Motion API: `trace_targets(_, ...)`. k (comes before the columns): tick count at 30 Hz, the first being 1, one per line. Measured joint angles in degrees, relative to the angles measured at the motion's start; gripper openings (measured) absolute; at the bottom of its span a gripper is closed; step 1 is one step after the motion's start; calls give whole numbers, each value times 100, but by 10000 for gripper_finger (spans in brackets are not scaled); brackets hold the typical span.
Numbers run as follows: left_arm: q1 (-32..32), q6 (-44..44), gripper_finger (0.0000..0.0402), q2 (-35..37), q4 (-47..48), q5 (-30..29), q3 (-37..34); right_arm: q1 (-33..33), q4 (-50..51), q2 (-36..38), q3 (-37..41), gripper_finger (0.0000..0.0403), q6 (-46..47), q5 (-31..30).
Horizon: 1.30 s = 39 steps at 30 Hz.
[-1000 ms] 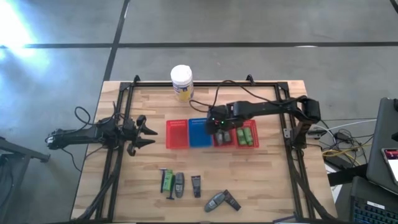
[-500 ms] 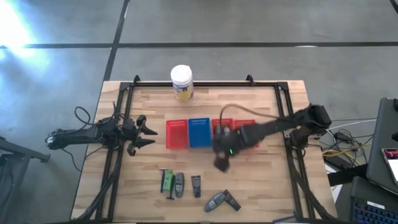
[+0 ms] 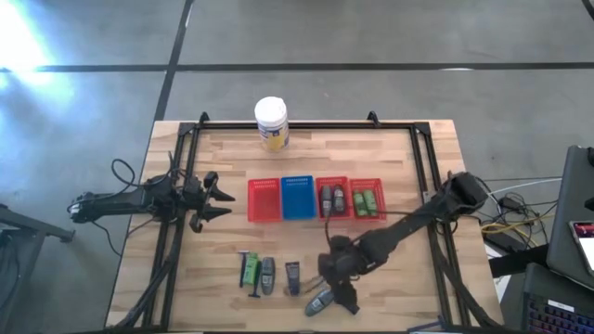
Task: Pick & Place Travel size toiletries
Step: Put the bottom gray deodorant into the middle red bin
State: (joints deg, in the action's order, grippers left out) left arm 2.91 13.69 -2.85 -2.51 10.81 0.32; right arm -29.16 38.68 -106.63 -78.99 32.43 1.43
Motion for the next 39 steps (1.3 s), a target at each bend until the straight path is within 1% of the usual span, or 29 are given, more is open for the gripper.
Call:
trace_targets(6,0,0,182,0,1,0,0,-448,-87,-262,-444,335,-2295,4)
trace_targets(9,1,0,181,2,0,2,0,-627,-172,-484,-702,344,-2962,1)
trace_targets(12,1,0,182,0,0,1,0,-695,-135,-808,-908,351,-2947,-126)
trace_targets(17,1,0,181,0,-1,0,0,-670,51,-1183,-1251,353,-2839,-735)
trace_targets(18,0,0,182,0,-1,1,0,-668,106,-1225,-1307,351,-2849,-776)
trace_targets(25,1,0,182,0,-1,0,0,-664,11,-1445,-1426,338,-2548,-451)
trace_targets(31,0,0,181,0,-1,2,0,-668,-72,-1738,-1453,339,-2619,-446)
trace_targets(36,1,0,182,0,0,0,0,-668,-40,-1722,-1418,344,-2608,-446)
trace_targets(39,1,0,181,0,-1,1,0,-657,45,-1727,-1377,334,-2596,-444)
